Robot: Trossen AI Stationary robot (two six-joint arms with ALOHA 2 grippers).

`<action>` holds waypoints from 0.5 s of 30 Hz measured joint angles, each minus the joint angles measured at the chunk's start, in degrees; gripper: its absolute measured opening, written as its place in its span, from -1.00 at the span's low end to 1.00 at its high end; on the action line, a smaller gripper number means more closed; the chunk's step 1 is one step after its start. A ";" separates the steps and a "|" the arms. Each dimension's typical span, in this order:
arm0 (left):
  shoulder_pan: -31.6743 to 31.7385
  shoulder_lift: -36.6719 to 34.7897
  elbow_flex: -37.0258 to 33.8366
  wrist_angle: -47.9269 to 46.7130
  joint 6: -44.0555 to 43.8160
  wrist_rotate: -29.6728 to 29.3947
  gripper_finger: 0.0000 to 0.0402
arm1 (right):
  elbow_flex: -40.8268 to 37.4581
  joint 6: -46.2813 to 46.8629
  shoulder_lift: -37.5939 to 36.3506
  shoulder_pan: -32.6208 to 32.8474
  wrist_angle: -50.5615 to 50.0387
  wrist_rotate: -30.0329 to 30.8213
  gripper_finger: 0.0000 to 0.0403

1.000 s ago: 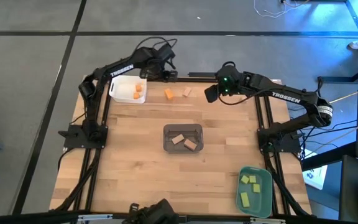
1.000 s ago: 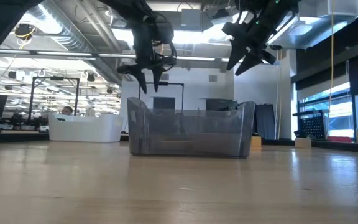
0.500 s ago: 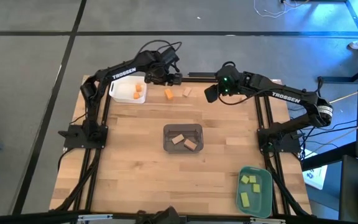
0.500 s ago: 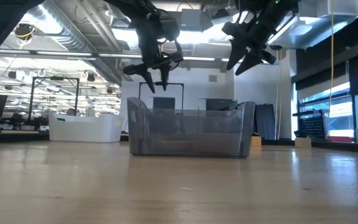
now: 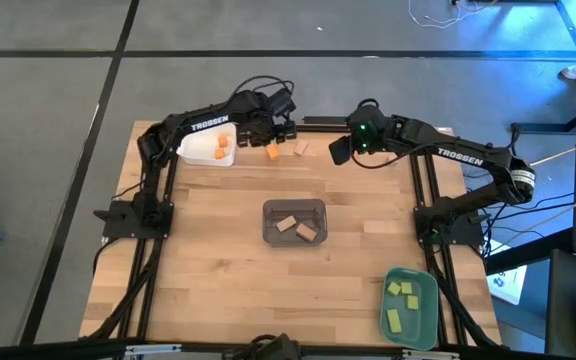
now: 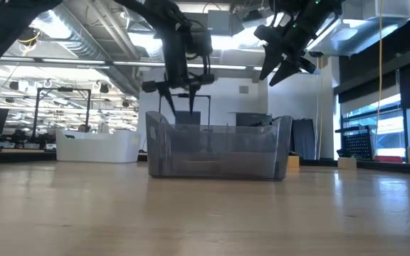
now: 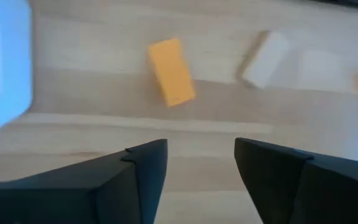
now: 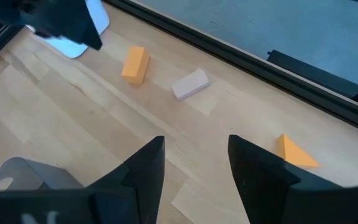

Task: Sort & place blocks by color
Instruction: Put the yellow block into the white bin

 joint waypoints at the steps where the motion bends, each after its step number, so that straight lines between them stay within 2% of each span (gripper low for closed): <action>1: 0.12 0.63 0.00 0.05 -0.47 0.67 -0.07 | 0.00 -0.05 0.00 0.00 0.00 0.00 -0.13; 7: 1.78 3.14 0.03 1.37 -5.90 4.10 0.10 | -0.02 -0.13 0.00 0.02 0.44 0.00 -0.13; 15: 3.00 6.86 0.02 2.36 -8.57 5.58 0.14 | -0.02 -0.05 0.00 0.02 0.46 0.00 -0.13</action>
